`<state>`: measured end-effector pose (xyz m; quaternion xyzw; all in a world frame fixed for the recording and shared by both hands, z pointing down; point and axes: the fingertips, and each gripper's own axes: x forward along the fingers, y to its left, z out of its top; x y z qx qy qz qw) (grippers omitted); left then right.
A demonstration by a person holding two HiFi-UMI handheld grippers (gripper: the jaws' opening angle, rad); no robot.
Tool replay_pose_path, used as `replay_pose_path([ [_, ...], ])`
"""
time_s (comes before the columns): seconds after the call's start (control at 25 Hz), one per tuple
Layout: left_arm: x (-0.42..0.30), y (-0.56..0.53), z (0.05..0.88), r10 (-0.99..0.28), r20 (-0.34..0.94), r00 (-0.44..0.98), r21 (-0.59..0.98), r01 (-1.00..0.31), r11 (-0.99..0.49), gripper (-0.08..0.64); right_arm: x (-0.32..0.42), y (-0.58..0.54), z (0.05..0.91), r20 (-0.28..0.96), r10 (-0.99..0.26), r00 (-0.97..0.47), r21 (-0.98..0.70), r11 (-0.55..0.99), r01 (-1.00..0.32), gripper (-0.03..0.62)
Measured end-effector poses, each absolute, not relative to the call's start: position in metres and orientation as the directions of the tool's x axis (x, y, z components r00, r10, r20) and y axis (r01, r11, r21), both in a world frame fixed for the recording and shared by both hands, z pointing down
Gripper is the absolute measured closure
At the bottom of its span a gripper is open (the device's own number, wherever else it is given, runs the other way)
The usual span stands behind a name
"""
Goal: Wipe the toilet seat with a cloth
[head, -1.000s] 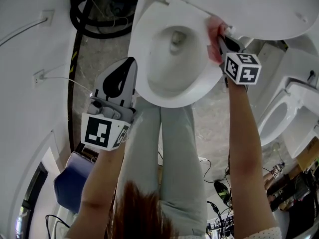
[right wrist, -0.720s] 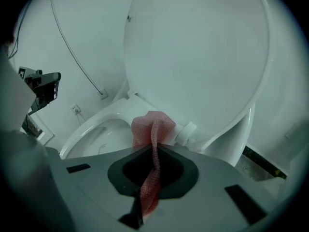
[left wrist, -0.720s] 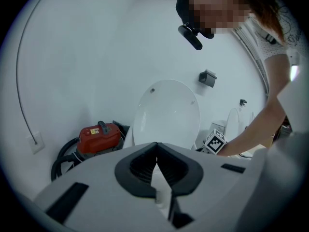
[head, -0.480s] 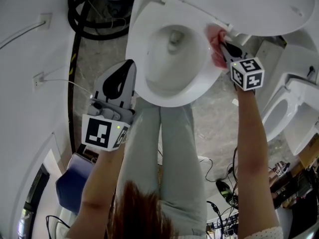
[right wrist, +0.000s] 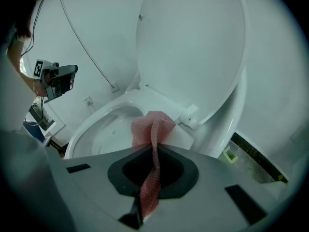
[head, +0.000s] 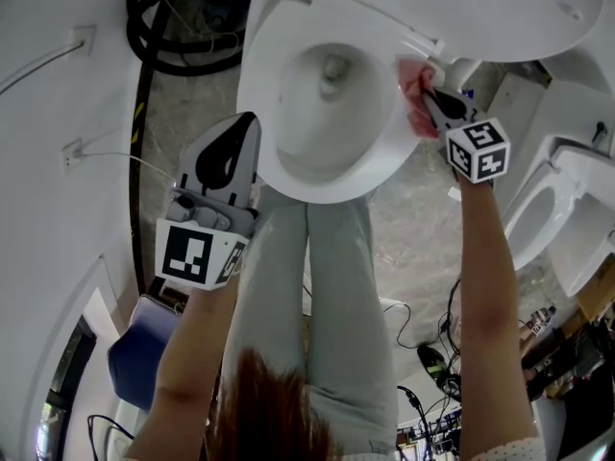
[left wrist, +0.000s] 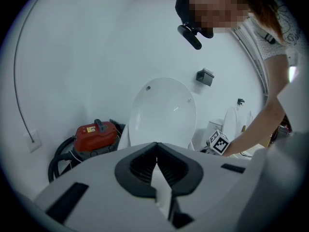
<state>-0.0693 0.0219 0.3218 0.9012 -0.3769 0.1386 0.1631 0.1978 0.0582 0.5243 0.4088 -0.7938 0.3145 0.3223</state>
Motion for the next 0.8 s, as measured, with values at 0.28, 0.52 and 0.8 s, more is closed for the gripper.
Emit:
replay_pose_path([
  [0.28, -0.061, 0.027, 0.323, -0.628, 0.371, 0.684, 0.195, -0.718, -0.668, 0.558, 0.194, 0.077, 0.526, 0.762, -0.44, -0.476, -0.255, 0.473, -0.844, 0.571],
  [0.52, -0.053, 0.029, 0.323, -0.621, 0.368, 0.692, 0.196, -0.711, -0.676, 0.558, 0.191, 0.087, 0.528, 0.771, -0.416, -0.482, -0.265, 0.479, -0.837, 0.571],
  [0.8, -0.046, 0.03, 0.311, -0.612, 0.359, 0.705, 0.185, -0.697, -0.693, 0.558, 0.187, 0.092, 0.528, 0.798, -0.445, -0.406, -0.238, 0.386, -0.891, 0.569],
])
